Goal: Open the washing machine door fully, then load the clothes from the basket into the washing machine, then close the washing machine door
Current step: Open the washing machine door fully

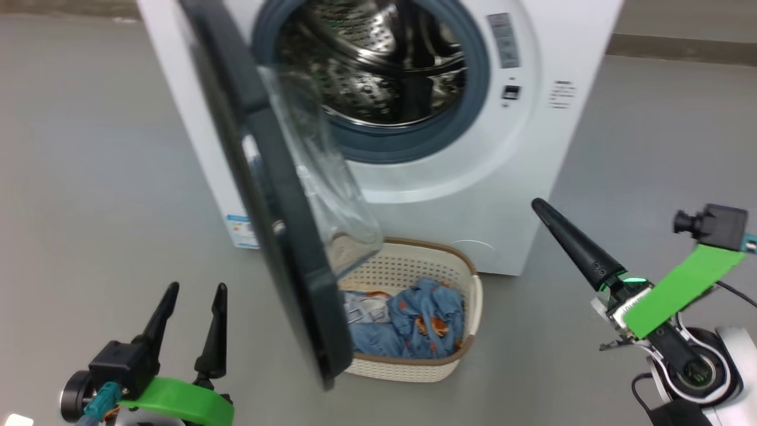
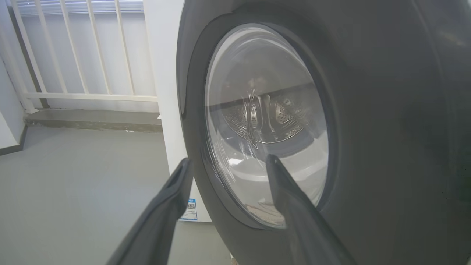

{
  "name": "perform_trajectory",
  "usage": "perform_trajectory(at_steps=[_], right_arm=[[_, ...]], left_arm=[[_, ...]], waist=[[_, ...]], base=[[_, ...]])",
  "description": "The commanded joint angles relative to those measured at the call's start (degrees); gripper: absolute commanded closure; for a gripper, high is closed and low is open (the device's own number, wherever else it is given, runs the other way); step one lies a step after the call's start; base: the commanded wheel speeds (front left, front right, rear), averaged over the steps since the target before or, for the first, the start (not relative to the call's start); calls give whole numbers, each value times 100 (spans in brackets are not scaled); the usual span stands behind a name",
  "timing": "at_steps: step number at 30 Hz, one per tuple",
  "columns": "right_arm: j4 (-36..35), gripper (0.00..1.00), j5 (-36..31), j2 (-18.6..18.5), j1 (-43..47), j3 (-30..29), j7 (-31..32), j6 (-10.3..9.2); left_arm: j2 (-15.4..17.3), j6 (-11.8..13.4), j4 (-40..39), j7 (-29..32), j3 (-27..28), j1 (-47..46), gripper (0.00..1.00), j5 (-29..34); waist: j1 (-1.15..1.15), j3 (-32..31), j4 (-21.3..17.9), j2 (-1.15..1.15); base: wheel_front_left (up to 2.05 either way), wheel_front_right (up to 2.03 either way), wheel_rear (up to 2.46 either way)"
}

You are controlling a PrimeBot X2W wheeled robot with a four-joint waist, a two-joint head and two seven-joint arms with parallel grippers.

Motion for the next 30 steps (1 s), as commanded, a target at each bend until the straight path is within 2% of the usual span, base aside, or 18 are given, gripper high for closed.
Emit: perform_trajectory(at_steps=[1, 3, 4, 8, 15, 16, 19, 23, 30], right_arm=[[-291, 0, -219, -115, 78, 149, -368, 57], [-375, 0, -481, -245, 197, 241, -786, 57], [-375, 0, -481, -245, 197, 241, -786, 57], [-358, 0, -994, -490, 463, 459, -1722, 57], [186, 0, -1951, -873, 846, 747, -3364, 57], [395, 0, -2275, -917, 919, 712, -3586, 57], [663, 0, -2787, -825, 1009, 489, -3695, 57], [781, 0, -3536, -494, 1091, 37, -3708, 57], [902, 0, -4294, -163, 1118, -248, -3710, 57]], left_arm=[[63, -9, -189, -37, 255, -81, 0, 0], [50, -9, -214, -37, 302, -58, 0, 13], [50, -9, -214, -37, 302, -58, 0, 13], [32, -9, -278, -37, 411, 2, 0, 37], [24, -9, -362, -37, 524, 81, 0, 64], [27, -9, -384, -37, 547, 87, 0, 68], [24, -9, -415, -37, 573, 100, 0, 75], [19, -9, -446, -37, 590, 114, 0, 86], [7, -9, -457, -37, 545, 108, 0, 104]], waist=[[0, -19, -426, 0], [0, -25, -528, 0], [0, -25, -528, 0], [0, -32, -693, 0], [0, -35, -836, 0], [0, -36, -846, 0], [0, -27, -854, 0], [0, -9, -869, 0], [0, 24, -851, 0]], base=[[0, 0, 0], [0, 0, 0], [0, 0, 0], [0, 0, 0], [0, 0, 0], [0, 0, 0], [0, 0, 0], [0, 0, 0], [0, 0, 0]])
